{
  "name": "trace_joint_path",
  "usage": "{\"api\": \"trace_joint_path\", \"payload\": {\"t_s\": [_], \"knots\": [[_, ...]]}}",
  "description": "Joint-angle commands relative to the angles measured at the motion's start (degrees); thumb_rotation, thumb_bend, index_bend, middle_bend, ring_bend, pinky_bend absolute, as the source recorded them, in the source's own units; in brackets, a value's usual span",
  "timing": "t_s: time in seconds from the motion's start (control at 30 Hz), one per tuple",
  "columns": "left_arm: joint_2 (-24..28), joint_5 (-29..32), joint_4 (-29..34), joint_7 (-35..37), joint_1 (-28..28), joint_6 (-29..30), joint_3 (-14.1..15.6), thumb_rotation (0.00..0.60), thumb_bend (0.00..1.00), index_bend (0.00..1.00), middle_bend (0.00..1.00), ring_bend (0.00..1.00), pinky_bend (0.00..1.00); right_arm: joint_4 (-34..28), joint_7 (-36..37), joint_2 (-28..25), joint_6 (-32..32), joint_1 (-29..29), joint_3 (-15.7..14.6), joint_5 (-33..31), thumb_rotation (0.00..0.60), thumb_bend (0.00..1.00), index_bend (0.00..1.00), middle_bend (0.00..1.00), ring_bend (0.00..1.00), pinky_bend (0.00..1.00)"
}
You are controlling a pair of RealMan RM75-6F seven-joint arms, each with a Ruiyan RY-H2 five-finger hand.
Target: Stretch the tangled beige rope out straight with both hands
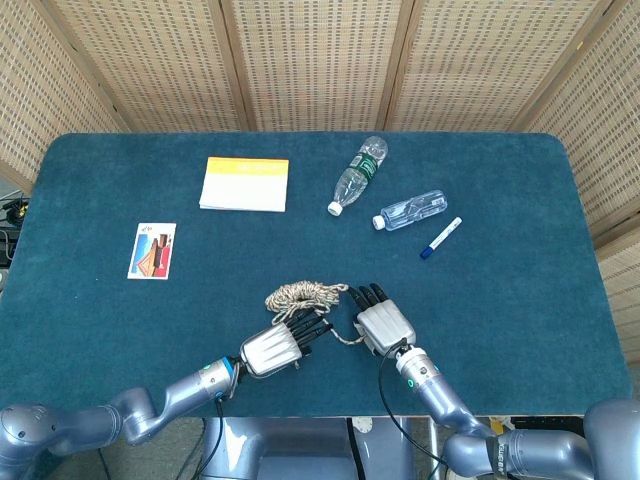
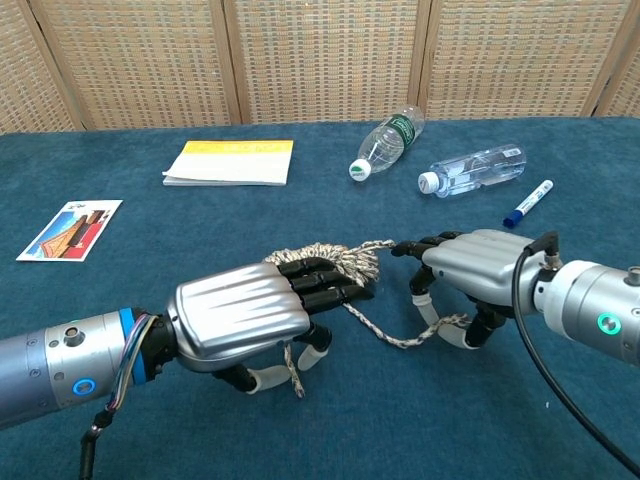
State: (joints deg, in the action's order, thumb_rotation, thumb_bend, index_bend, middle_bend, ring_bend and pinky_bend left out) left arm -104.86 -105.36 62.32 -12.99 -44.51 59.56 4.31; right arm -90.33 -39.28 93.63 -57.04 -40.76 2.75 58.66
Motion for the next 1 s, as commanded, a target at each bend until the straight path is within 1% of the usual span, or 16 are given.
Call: {"api": "trace_joint_path", "payload": {"t_s": [0.03, 0.43, 1.0], "knots": [[0.0, 0.2, 0.1, 0.1, 0.0, 0.1, 0.2, 0.600, 0.40, 0.52, 0.00, 0.00, 0.00, 0.0, 0.0, 0.0, 0.0, 0.0, -0.1, 0.0, 0.600, 0.49, 0.63, 0.00, 0.00, 0.00], [-0.9, 1.3, -0.9, 0.4, -0.8, -0.9, 0.5, 0.600, 0.41, 0.53, 0.00, 0.00, 0.00, -0.2, -0.3, -0.1, -0.2, 0.1, -0.3, -0.1, 0.600, 0.49, 0.63, 0.00, 0.00, 0.00], [-1.8, 2.0, -2.2, 0.6, -1.3, -0.7, 1.1, 0.600, 0.40, 0.55, 0.00, 0.00, 0.00, 0.6, 0.4, 0.1, 0.1, 0.1, -0.5, -0.1, 0.600, 0.49, 0.63, 0.00, 0.00, 0.00]]}}
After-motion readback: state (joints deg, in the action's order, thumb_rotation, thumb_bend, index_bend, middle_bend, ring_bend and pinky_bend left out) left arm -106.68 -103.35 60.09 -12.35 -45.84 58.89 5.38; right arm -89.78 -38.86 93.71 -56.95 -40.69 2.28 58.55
